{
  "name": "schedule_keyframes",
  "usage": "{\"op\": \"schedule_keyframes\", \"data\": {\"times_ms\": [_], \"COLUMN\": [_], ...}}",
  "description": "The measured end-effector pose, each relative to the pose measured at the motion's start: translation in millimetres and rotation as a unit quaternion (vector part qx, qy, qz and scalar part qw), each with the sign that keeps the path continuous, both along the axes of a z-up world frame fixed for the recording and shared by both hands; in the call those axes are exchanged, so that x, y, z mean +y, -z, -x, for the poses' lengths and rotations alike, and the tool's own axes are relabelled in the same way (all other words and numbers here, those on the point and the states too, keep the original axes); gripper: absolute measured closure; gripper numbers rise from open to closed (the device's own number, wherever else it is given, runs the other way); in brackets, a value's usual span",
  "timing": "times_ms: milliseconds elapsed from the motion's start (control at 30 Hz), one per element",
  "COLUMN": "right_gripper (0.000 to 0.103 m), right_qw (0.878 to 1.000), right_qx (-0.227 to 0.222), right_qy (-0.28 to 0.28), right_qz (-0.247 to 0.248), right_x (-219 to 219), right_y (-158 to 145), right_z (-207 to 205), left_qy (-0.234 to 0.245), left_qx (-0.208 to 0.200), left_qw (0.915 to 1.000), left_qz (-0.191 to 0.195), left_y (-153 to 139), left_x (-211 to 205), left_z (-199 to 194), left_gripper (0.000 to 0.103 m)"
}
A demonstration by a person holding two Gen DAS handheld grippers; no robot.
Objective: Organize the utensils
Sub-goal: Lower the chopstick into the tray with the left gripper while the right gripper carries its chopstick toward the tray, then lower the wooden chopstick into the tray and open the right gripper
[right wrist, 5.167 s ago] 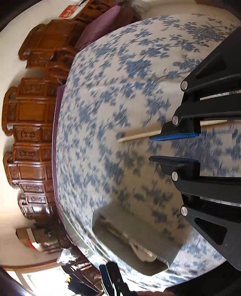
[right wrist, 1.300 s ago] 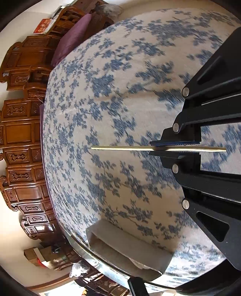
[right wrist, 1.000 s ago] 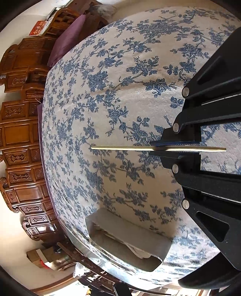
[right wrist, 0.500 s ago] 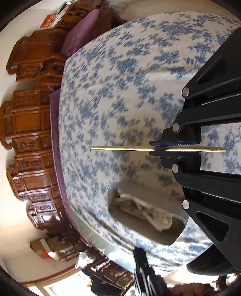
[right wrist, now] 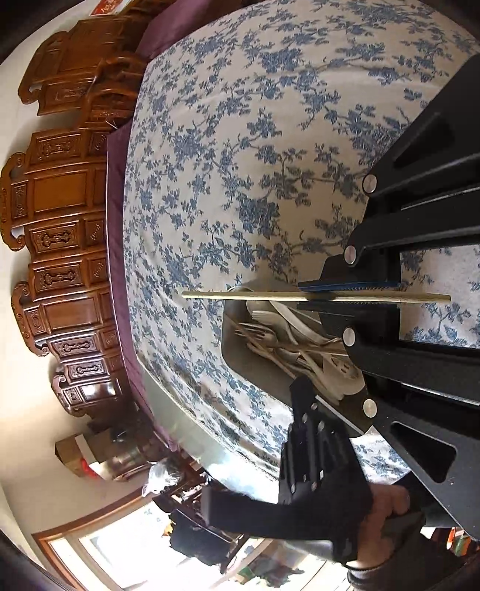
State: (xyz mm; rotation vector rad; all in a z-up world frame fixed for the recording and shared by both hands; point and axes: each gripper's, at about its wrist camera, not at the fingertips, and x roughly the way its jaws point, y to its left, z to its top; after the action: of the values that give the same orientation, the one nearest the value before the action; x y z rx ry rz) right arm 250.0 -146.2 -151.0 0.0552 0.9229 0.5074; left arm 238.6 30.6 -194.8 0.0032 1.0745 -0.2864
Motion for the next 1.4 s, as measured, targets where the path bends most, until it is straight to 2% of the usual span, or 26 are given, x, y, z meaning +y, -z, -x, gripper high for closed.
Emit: {"op": "schedule_keyframes", "data": {"times_ms": [233,367,533,700,900,1400], "right_gripper": [0.097,0.097,0.097,0.097,0.097,0.097], "right_qw": [1.0,1.0,1.0,0.999,0.999,0.997], "right_qx": [0.006,0.013,0.017,0.022,0.029,0.049], "right_qy": [-0.002,-0.006,-0.014,-0.028,-0.044,-0.04], "right_qz": [-0.001,-0.005,-0.007,-0.006,-0.002,0.033], "right_x": [4.6,11.0,24.3,44.8,68.4,94.9], "right_y": [9.0,13.8,18.8,26.4,36.5,62.8], "right_z": [-4.7,-4.0,-4.5,-4.4,-4.8,-12.9], "left_qy": [0.0,-0.008,-0.012,-0.024,-0.046,-0.084], "left_qx": [0.014,0.013,-0.014,-0.046,-0.06,-0.064], "left_qw": [0.9999,0.9999,0.9998,0.9985,0.997,0.994], "left_qz": [0.005,0.007,-0.004,-0.015,-0.016,-0.029], "left_y": [17.1,17.2,-0.9,-25.4,-42.8,-49.5], "left_x": [2.7,8.0,13.3,25.5,46.9,84.9], "left_z": [-5.7,-8.5,0.7,16.1,26.4,42.3], "left_gripper": [0.099,0.099,0.081,0.081,0.081,0.081]}}
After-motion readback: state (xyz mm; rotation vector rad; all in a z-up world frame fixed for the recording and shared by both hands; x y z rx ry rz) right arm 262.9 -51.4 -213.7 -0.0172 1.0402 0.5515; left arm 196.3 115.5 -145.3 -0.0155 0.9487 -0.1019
